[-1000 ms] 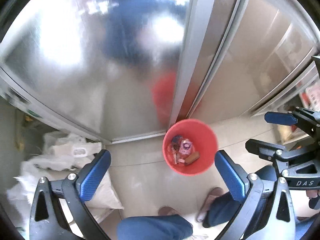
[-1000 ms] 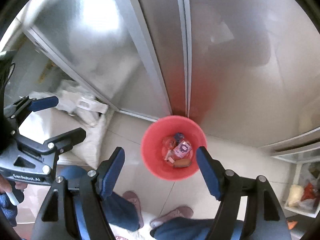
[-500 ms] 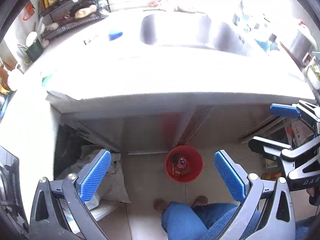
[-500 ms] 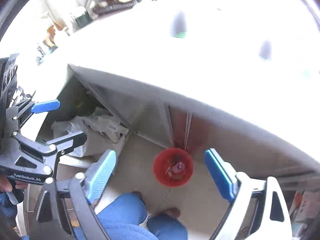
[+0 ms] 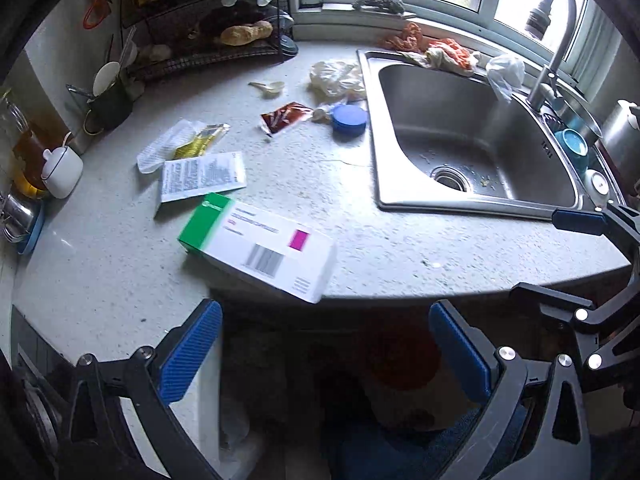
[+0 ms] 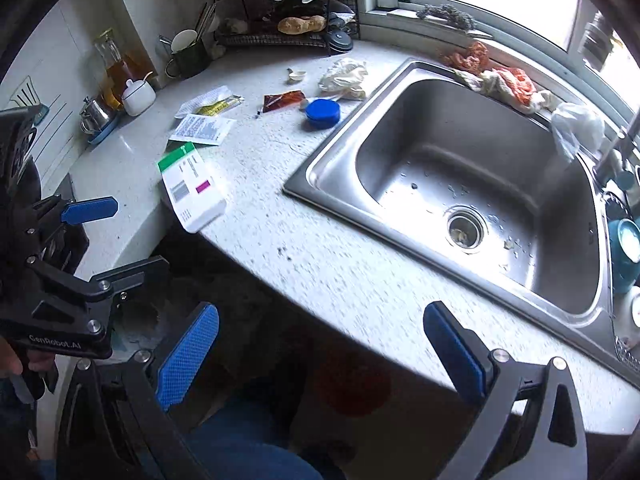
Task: Collect trash
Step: 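Reach the right tool to the green-and-white medicine box and close on it, then grasp the white printed leaflet with the left tool while the right holds the box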
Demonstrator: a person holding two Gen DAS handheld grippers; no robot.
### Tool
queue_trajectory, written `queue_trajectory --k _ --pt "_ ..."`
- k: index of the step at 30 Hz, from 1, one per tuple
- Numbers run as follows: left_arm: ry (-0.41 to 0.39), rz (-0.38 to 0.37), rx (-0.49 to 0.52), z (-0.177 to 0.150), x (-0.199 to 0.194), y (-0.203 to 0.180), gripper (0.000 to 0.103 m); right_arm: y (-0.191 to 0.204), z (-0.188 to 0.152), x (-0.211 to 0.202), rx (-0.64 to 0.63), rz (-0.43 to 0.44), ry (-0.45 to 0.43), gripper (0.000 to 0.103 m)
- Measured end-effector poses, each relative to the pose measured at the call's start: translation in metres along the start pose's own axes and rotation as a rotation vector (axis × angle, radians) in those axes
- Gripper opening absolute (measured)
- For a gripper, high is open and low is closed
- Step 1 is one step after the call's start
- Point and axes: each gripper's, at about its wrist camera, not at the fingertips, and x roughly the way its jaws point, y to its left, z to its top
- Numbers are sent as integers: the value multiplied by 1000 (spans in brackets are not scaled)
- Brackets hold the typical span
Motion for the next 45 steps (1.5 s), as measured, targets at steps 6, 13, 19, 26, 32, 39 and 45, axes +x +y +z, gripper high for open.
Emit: queue_trajectory --k 6,13,19,26,32,39,45 --pt "46 48 -69 12 10 71 103 45 59 27 -85 65 21 102" --pt "109 115 -158 -2 24 136 103 102 99 76 -213 148 93 102" --pt "157 137 -237 -16 39 173 103 134 111 113 -295 193 155 102" --pt "187 134 -253 -18 55 191 103 150 117 142 -334 198 189 100" --pt "185 115 -238 -7 60 196 103 160 126 135 -392 137 145 57" --pt "162 39 -262 37 69 204 103 131 150 120 -258 157 136 57" --pt "157 0 -220 81 92 203 103 108 178 107 -156 107 89 57"
